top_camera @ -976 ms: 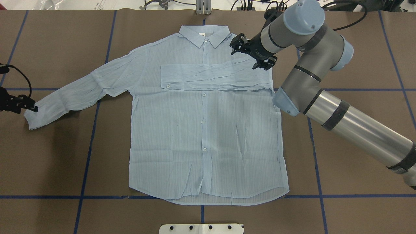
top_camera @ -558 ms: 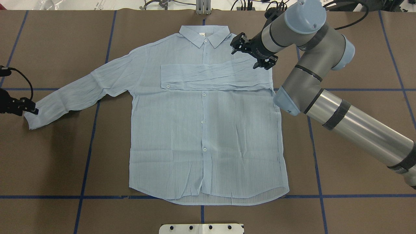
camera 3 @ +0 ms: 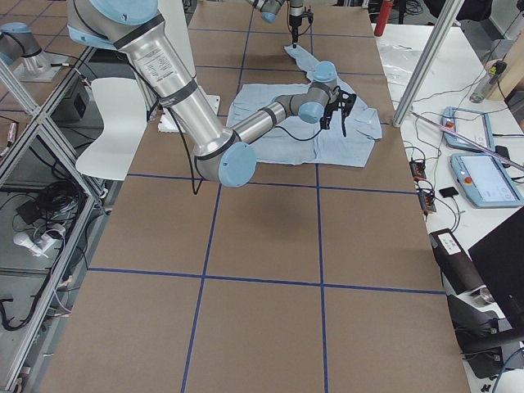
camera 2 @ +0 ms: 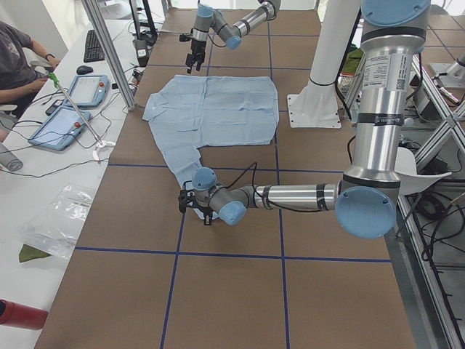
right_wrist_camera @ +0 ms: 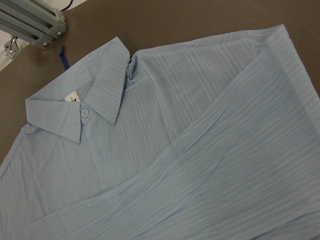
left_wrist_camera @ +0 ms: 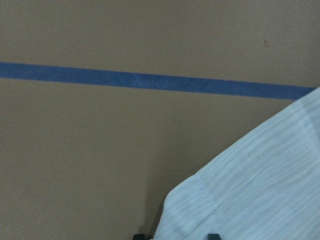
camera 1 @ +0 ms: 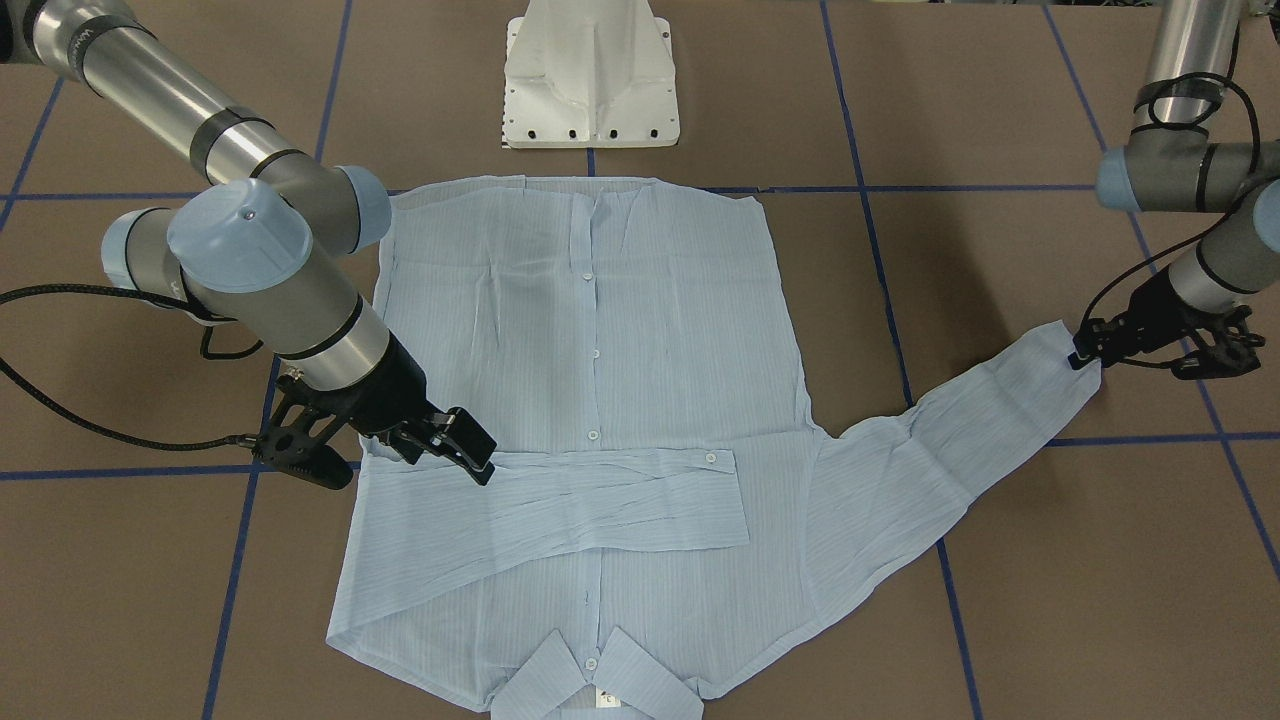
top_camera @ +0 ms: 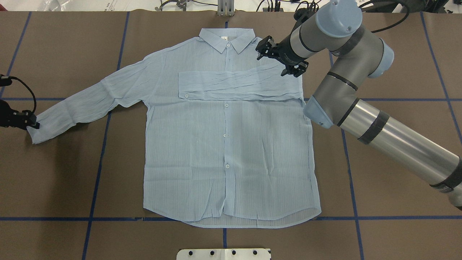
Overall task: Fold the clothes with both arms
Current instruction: 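Release the sleeve and raise the right gripper while the left arm approaches, then grasp the other sleeve with the left gripper and fold it across the chest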
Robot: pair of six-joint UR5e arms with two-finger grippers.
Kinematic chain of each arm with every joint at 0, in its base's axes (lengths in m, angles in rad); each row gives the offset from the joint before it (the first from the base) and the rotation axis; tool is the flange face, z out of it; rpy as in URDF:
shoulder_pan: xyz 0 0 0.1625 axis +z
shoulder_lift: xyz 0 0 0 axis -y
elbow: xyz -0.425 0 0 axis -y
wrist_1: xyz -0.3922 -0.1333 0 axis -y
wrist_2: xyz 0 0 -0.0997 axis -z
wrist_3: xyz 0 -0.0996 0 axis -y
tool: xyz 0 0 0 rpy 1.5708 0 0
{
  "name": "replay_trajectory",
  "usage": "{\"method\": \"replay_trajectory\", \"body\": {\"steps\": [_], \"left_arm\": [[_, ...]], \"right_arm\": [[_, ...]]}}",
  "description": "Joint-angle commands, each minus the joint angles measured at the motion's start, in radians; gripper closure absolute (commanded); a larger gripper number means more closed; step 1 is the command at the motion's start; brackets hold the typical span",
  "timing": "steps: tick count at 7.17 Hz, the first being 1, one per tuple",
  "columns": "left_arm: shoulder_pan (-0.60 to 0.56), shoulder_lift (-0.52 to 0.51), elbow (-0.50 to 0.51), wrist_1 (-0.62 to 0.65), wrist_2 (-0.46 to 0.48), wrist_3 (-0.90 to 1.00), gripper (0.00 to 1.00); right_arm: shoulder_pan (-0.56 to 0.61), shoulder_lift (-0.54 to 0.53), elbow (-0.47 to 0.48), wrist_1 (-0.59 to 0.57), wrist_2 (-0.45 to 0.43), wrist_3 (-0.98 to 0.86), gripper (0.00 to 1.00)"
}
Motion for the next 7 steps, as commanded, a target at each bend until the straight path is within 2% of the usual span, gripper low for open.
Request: {"method": "replay_trajectory", "body": {"steps": [1,3,4,5,7], "left_arm": [[0.000,-0.001,-0.015,0.000,-0.006,-0.014,1.00],[0.000,-0.003,-0.125,0.035,-0.012,-0.041,1.00],[0.000,-0.045,-0.180,0.060,-0.007,-0.162,1.00],[0.006,-0.143,-0.185,0.084,-0.004,-0.295,1.00],[0.116,-0.419,-0.158,0.251,0.002,-0.537,1.00]], "right_arm": [[0.000,0.002,0.001,-0.001,0.000,0.002,0.01],[0.002,-0.002,0.003,0.000,0.003,0.000,0.01],[0.020,-0.028,0.012,0.002,0.026,-0.002,0.01],[0.062,-0.076,0.032,0.008,0.072,-0.062,0.01],[0.130,-0.200,0.038,0.025,0.112,-0.275,0.01]]}}
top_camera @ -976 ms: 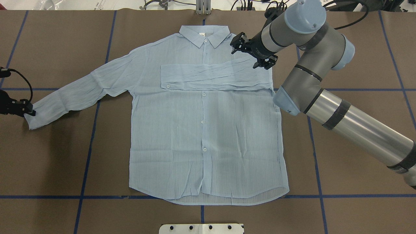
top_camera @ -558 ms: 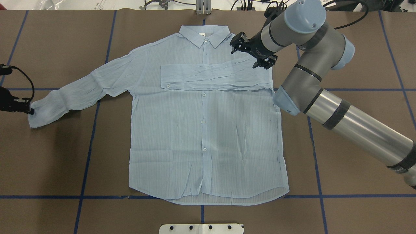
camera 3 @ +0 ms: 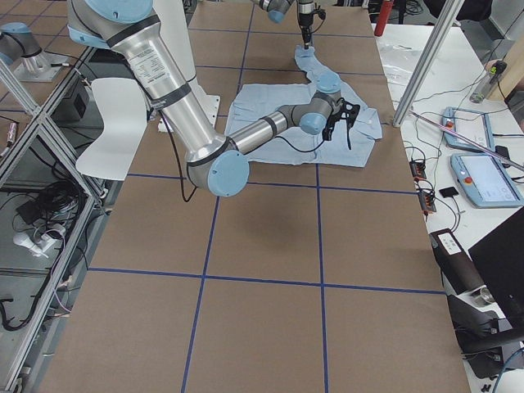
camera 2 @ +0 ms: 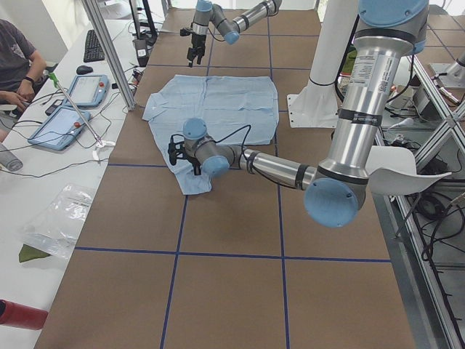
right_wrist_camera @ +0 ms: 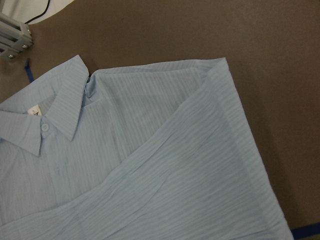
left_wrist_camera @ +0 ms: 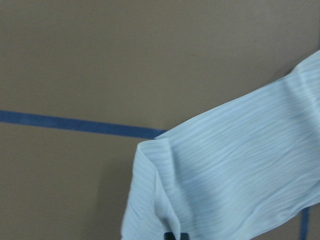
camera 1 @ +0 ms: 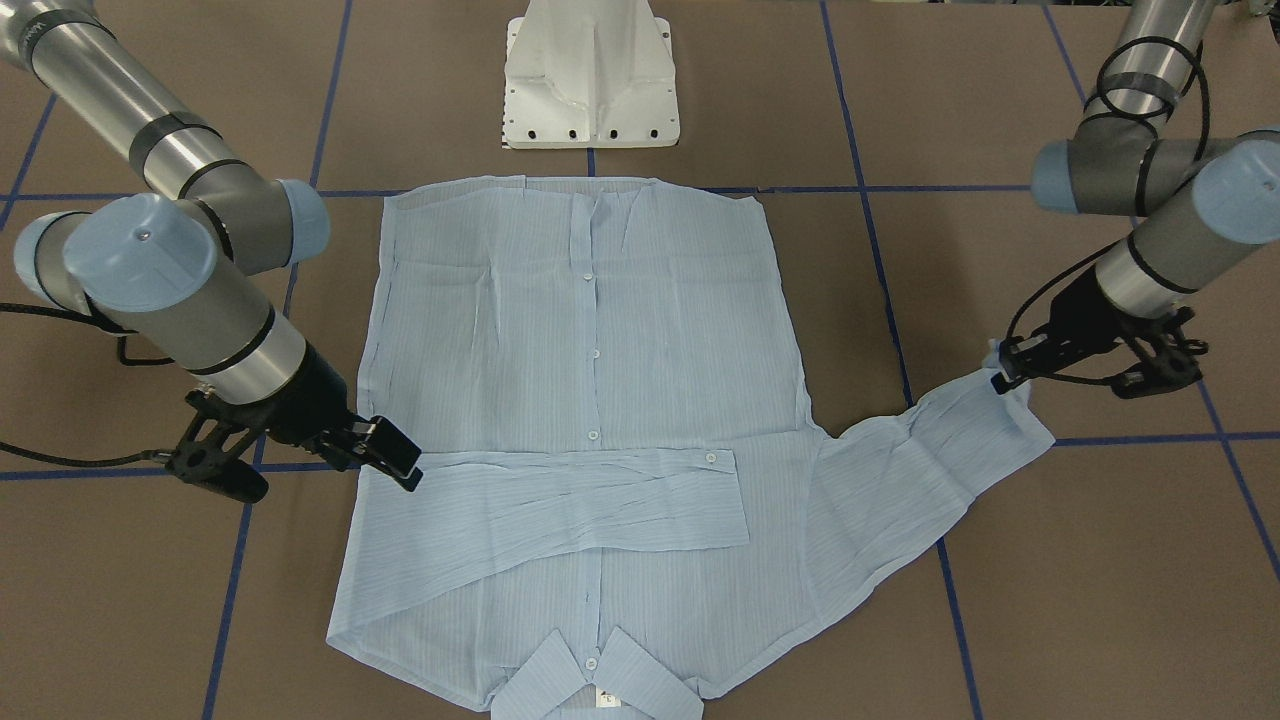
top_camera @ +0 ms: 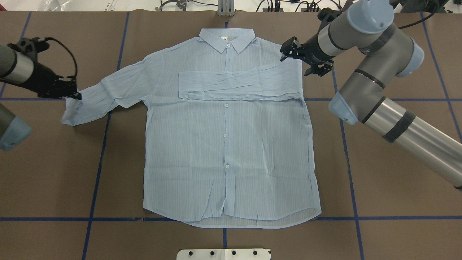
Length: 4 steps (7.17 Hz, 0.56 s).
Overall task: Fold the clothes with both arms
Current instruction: 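Grasp the other sleeve with the left gripper and fold it across the chest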
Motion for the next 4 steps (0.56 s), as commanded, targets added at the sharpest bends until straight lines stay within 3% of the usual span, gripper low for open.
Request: {"method": "replay_trajectory", "body": {"steps": [1,2,3,4], "left_arm": [[0.106,-0.295,0.045,0.152,0.025,-0.298,1.00],[0.139,-0.355,0.046,0.153,0.127,-0.395,1.00],[0.154,-0.458,0.096,0.158,0.134,-0.464,1.00],[0.165,-0.606,0.238,0.156,0.156,-0.583,1.00]], "right_arm": [[0.096,-0.119,0.006,0.008,0.061,-0.211,0.01],[0.133,-0.146,0.000,0.008,0.081,-0.271,0.00],[0.147,-0.165,-0.003,0.008,0.080,-0.305,0.00],[0.147,-0.171,-0.003,0.008,0.080,-0.307,0.00]]}}
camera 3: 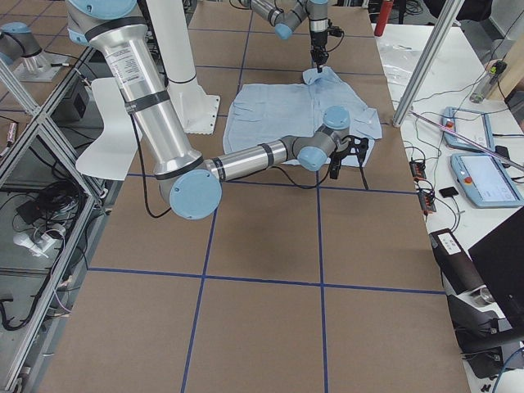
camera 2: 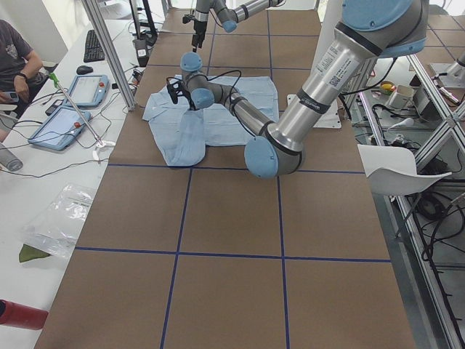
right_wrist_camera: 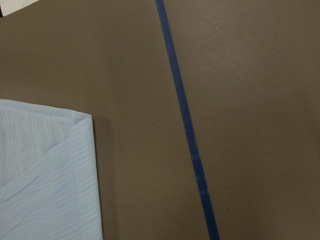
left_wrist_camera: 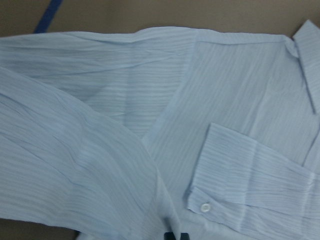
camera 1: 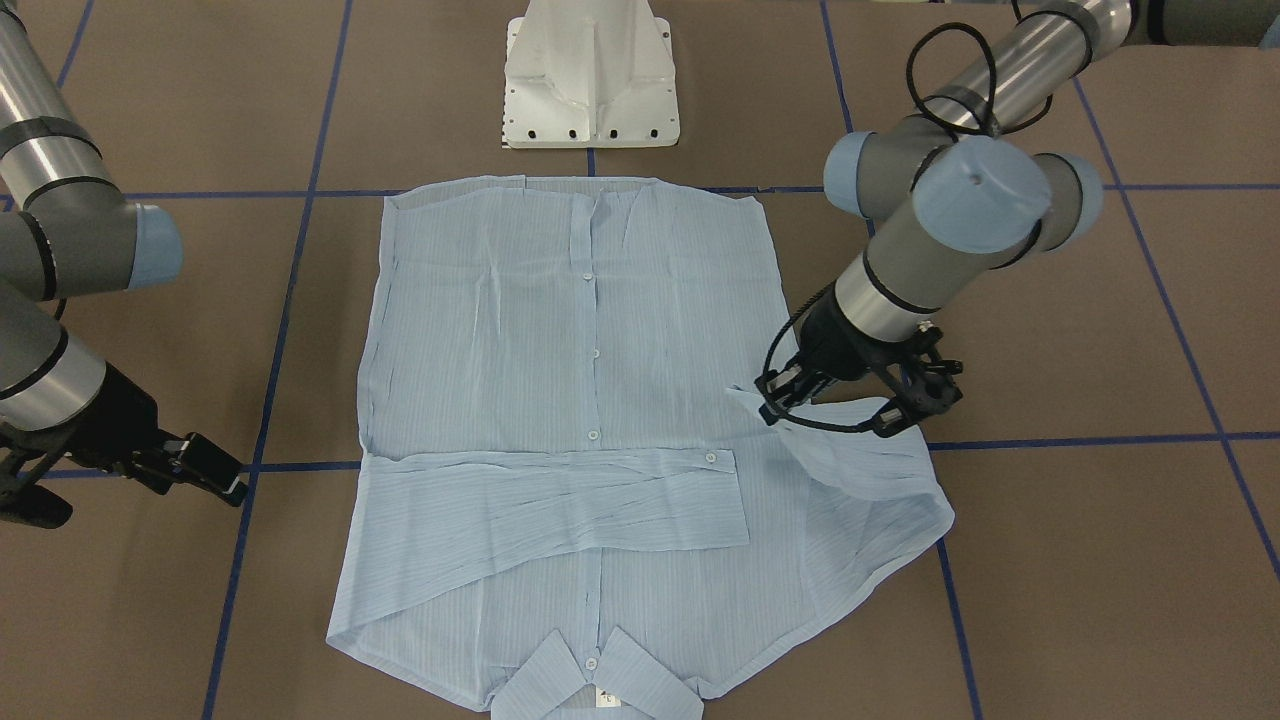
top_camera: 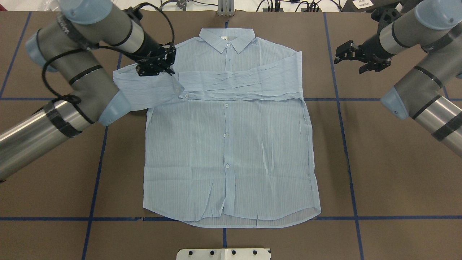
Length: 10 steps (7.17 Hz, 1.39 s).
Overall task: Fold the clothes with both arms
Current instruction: 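Grasp the other sleeve with the left gripper and fold it across the chest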
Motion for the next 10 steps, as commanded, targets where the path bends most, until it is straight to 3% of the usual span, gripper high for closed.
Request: {"method": "replay_trajectory", "body": {"steps": [1,4,5,7,10], "left_arm": [[0.063,-0.266,0.231,-0.008,0.108,-0.224,1.00],[0.132,-0.278,0.298,-0.189,0.148,-0.392,1.00],[0.162,-0.290,0.338,-0.234,0.212,-0.394,1.00],[0.183,-0.302,0.344,-0.236,0.239,-0.396,0.98],[0.203,-0.356,0.412,-0.249,0.299,-0.392,0.87]], "right_arm": [[0.011,-0.023,-0.002,0.002,0.000,-0.022,0.01],[0.011,-0.032,-0.002,0.003,-0.003,-0.024,0.00],[0.011,-0.033,-0.003,0.003,-0.004,-0.022,0.00],[0.014,-0.035,-0.003,0.003,-0.006,-0.024,0.00],[0.016,-0.044,-0.003,0.002,-0.007,-0.022,0.00]]}}
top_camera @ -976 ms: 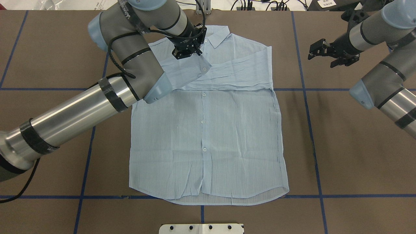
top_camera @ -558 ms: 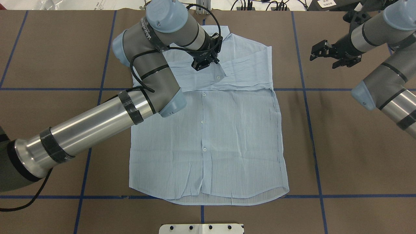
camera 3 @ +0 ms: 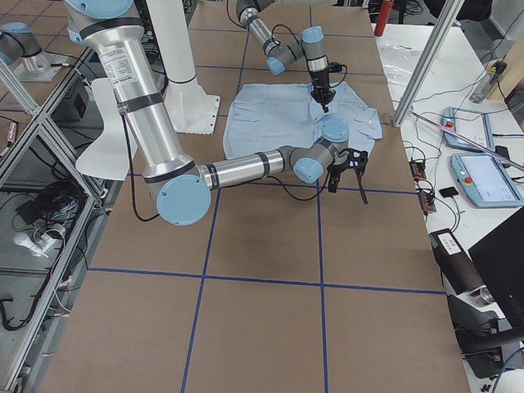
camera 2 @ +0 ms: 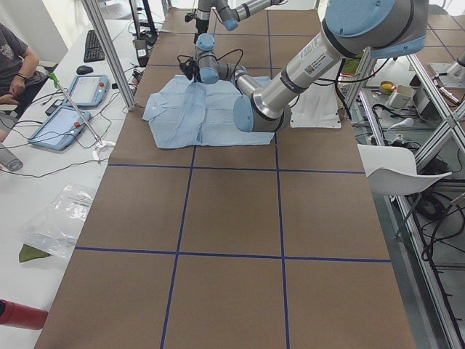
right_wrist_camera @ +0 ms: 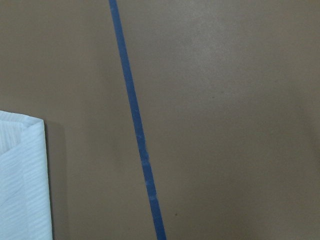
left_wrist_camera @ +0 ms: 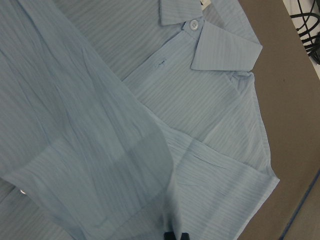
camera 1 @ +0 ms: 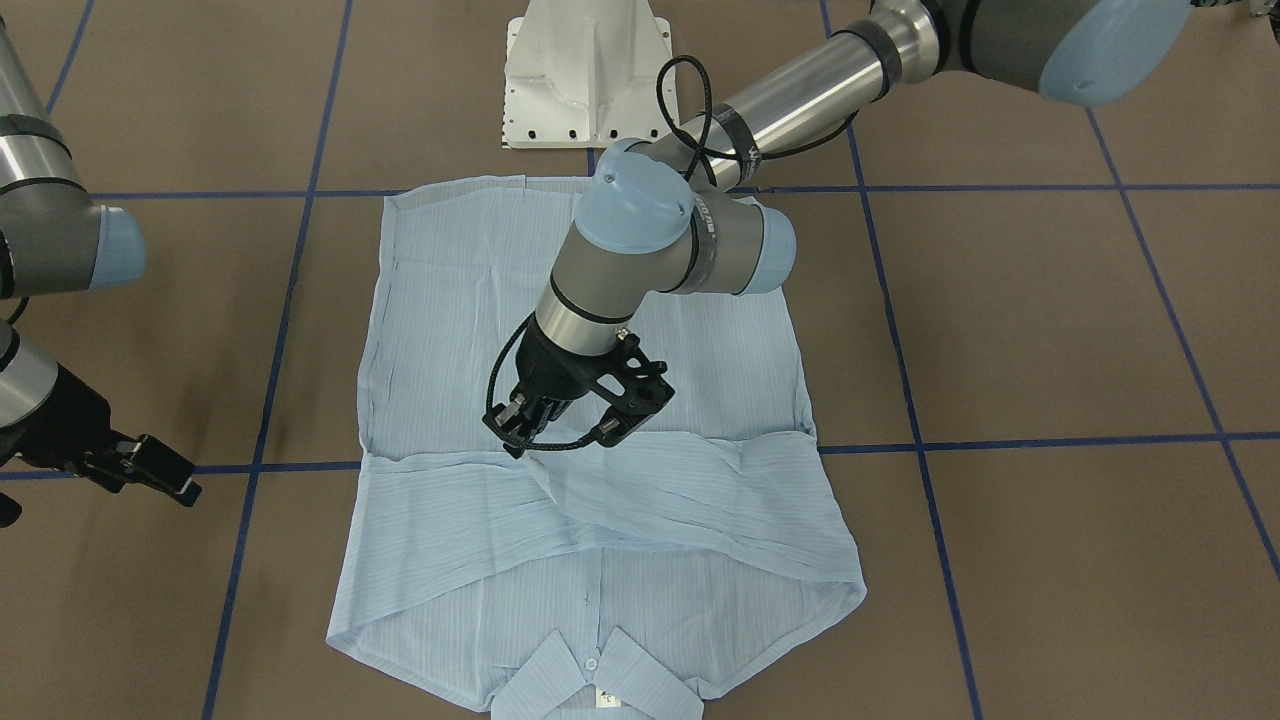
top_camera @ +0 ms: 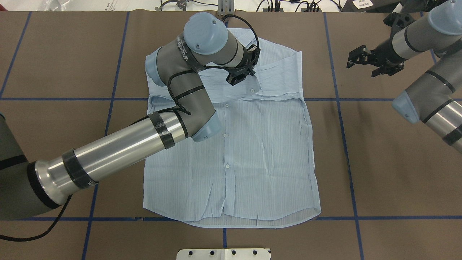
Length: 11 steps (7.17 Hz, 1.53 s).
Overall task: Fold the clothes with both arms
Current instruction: 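Release the sleeve with the left gripper while the right gripper moves to the hem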
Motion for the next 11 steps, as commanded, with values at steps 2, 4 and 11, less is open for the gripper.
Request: {"method": "replay_trajectory", "body": {"steps": [2,4,11], "left_arm": [[0.026,-0.017,0.055,-0.066,0.042,0.004,0.72],[0.030,-0.018,0.040,-0.081,0.044,0.057,0.38],[0.003,0.508,-0.667,0.006,-0.041,0.332,0.39]], "right_arm": [[0.001,0.000,0.000,0.001,-0.002,0.002,0.00],[0.001,0.000,0.006,0.001,-0.002,0.019,0.00],[-0.722,-0.091,0.588,-0.464,-0.643,0.756,0.02]]}}
